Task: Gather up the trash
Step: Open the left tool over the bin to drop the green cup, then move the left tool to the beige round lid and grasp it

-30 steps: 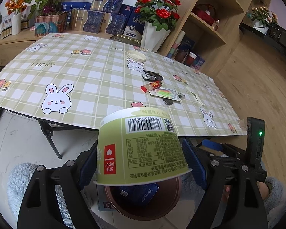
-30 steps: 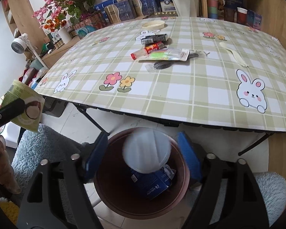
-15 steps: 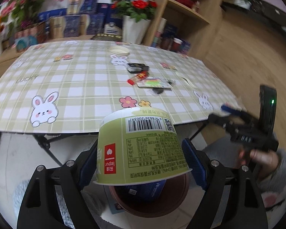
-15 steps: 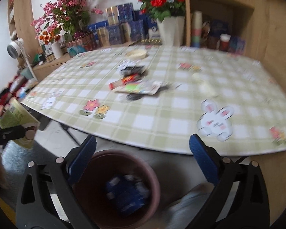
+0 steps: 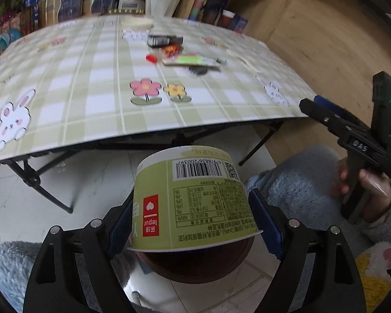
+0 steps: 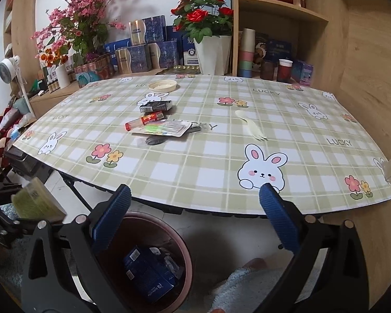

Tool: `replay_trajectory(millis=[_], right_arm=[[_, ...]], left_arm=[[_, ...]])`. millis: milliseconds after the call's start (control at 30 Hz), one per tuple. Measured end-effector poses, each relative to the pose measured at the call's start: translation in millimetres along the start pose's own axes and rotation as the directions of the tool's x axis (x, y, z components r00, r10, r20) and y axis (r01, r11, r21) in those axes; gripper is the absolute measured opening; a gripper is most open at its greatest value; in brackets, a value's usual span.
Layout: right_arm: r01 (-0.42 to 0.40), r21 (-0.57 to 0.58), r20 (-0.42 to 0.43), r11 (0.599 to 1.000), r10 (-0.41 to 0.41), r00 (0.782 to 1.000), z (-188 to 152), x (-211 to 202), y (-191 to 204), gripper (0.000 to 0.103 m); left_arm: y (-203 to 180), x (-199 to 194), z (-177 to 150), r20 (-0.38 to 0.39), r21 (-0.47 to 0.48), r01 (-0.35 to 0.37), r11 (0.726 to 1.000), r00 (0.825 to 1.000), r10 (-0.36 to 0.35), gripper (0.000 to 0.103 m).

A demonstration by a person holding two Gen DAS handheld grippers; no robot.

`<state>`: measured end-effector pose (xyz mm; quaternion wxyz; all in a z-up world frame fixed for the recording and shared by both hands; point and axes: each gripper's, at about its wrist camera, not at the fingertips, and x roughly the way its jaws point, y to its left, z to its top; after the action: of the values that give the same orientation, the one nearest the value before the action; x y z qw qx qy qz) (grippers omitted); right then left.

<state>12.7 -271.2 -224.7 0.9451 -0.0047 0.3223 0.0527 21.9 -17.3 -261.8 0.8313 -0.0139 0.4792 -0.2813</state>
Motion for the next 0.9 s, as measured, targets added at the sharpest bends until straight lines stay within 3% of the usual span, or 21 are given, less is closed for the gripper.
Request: replay_trajectory(millis=[267, 367, 600, 700, 900], right_arm=[[-0.005, -0.025, -0.009, 1.000, 0.005, 1.000, -1.2, 1.9, 5.6, 0.097], [-0.006, -0.027, -0.011, 1.000, 0.006, 1.000, -1.7, 2.3, 6.0, 0.097], [-0.003, -0.035, -0.013, 0.999, 0.002, 1.000, -2.8, 2.8, 7.9, 0.097], [-0.001, -0.044, -0.016, 0.999, 0.000, 1.000, -3.8, 3.3, 10.1, 0.097], [0.006, -0.057, -0.025, 0.998, -0.007, 1.000, -4.1, 5.3, 12.9, 0.097]], left_arm=[[7.4, 14.3, 1.2, -0.046, -0.036, 0.005, 0.999, 0.999, -0.006, 0.082], [9.8, 13.8, 0.7, -0.046, -0.053, 0.015, 0.998, 0.999, -0.018, 0.088], [15.6, -1.7, 3.3, 0.048, -0.096, -0.041, 0.995, 0.998, 0.045, 0.092], [22.2, -18.5, 4.9, 0.137, -0.146, -0.102, 0.984, 0.983, 0.123, 0.094], [39.4, -48.0, 3.5, 0.264, -0.263, -0.152, 0.953, 0.939, 0.222, 0.097]])
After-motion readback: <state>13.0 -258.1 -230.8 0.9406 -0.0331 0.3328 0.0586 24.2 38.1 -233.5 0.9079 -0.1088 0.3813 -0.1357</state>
